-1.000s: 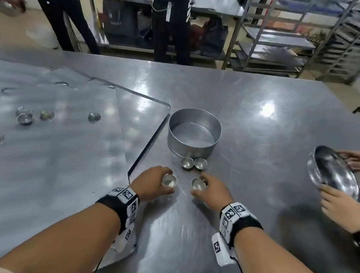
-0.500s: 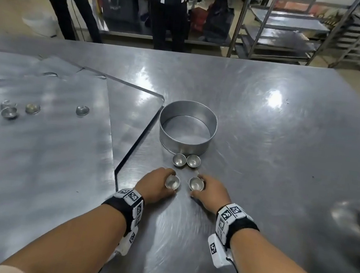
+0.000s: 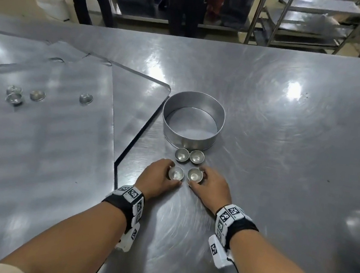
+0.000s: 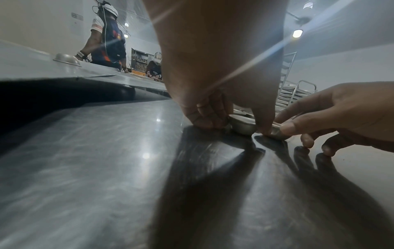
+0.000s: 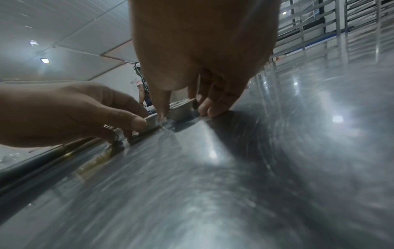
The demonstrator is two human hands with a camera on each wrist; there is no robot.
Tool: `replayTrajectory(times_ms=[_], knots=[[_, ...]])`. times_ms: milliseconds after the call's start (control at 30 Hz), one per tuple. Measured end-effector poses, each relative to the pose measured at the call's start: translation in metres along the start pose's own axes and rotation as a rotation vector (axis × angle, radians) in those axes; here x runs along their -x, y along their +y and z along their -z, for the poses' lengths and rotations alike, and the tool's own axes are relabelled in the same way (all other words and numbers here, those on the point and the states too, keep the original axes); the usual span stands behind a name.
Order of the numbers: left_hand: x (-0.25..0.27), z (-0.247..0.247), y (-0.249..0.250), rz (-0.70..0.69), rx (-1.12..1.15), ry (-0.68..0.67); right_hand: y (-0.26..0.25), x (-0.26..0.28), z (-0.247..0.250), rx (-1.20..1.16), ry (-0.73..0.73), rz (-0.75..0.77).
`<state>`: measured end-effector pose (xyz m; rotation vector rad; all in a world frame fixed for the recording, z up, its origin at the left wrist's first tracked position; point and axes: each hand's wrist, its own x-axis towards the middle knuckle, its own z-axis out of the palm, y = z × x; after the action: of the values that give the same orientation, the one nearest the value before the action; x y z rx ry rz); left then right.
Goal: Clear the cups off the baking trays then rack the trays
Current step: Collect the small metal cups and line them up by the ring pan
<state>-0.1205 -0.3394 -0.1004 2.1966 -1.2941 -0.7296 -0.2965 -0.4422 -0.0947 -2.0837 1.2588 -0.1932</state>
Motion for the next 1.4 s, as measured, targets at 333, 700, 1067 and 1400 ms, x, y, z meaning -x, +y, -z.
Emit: replayTrajectory(times_ms=[333, 700, 1067, 1400], knots=[[0.0, -0.001, 0.013, -0.041, 0.057, 0.084, 0.006, -0.006, -0.002, -0.032, 0.031, 0.031], [-0.006, -0.004, 0.01, -0.038, 0.05, 0.061, 0.007, -0.009, -0.001, -0.029, 0.042, 0.055], [-0.011, -0.01, 0.002, -0.029, 0.057, 0.059, 0.007, -0.012, -0.001, -0.041, 0.027, 0.062], [-0.002, 0.002, 0.001, -0.011, 0.038, 0.062, -0.004, -0.005, 0.012, 0.026, 0.03, 0.03]])
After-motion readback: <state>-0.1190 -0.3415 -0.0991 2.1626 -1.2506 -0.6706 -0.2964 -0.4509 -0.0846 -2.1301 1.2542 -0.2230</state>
